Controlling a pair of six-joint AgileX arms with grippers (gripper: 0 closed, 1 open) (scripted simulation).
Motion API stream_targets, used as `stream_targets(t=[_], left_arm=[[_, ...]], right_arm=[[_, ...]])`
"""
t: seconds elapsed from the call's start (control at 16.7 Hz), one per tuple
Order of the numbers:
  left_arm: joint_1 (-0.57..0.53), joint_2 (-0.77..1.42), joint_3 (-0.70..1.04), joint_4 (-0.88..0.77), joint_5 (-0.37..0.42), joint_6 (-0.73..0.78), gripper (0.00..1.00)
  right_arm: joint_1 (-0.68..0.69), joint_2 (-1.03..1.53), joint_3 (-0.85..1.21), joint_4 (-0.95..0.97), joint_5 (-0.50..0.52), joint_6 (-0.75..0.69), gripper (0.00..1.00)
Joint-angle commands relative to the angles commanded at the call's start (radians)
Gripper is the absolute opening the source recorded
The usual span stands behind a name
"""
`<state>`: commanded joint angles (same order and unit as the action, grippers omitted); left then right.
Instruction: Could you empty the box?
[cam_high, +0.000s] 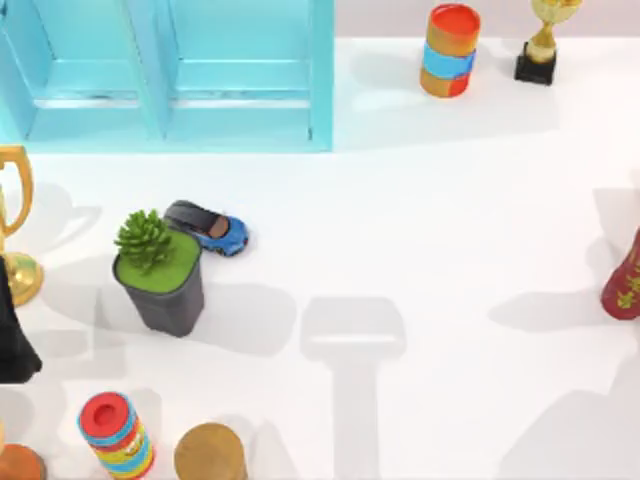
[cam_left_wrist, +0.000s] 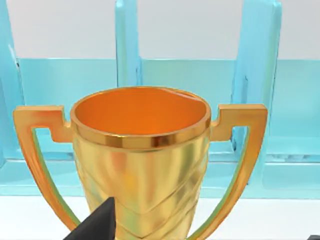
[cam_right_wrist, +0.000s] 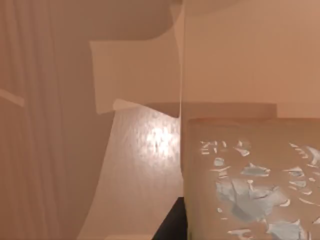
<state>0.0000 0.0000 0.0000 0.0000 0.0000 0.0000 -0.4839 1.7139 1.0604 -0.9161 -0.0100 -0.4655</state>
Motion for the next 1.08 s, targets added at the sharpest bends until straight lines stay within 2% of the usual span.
stream_targets(t=[0.54,0.9,1.08], left_arm=[[0.0,0.0,0.0,0.0,0.0,0.0,1.0],[0.0,0.0,0.0,0.0,0.0,0.0,1.0],[0.0,0.0,0.0,0.0,0.0,0.0,1.0]], right_arm=[[-0.002,-0.095,0.326,-0.429,0.0,-0.006,0.0],[0.003,-0.096,0.343,-0.446,0.0,-0.002,0.0],[0.068,-0.029,0.412,-0.446,0.002,0.065,0.0]])
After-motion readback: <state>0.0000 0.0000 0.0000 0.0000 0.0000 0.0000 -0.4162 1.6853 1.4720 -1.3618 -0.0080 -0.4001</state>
